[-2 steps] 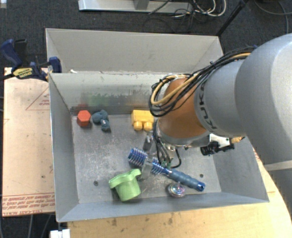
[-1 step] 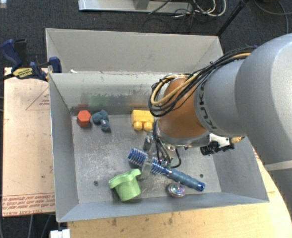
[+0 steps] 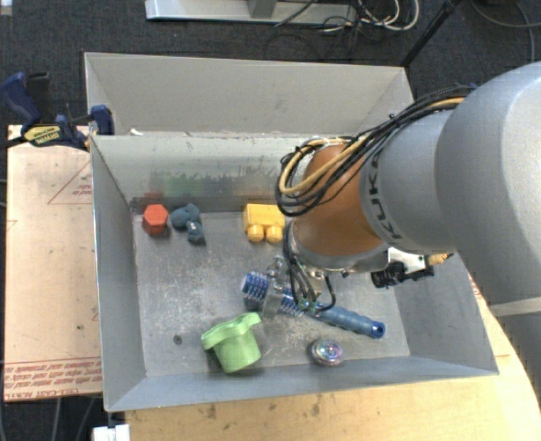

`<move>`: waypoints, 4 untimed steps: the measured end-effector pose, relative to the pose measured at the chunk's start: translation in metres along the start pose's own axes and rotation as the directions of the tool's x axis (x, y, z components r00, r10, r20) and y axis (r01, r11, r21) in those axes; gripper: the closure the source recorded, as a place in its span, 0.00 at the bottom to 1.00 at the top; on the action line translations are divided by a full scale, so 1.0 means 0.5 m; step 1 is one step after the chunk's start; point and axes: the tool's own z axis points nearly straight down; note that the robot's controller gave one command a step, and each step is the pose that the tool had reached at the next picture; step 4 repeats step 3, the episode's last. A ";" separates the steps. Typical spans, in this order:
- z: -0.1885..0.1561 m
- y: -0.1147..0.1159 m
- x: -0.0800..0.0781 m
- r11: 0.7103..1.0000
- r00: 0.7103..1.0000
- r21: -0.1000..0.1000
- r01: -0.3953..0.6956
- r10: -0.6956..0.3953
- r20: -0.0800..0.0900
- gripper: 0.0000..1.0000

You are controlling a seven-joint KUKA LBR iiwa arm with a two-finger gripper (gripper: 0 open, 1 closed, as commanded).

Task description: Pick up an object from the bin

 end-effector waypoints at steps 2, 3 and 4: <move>-0.105 0.003 0.000 1.000 1.000 -0.001 0.004 -0.004 0.005 1.00; -0.230 0.006 -0.002 1.000 1.000 -0.002 0.007 -0.007 0.008 1.00; -0.230 0.006 -0.002 1.000 1.000 -0.002 0.007 -0.007 0.008 1.00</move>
Offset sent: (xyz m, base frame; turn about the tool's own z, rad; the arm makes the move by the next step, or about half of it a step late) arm -0.0001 0.0001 0.0083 0.0000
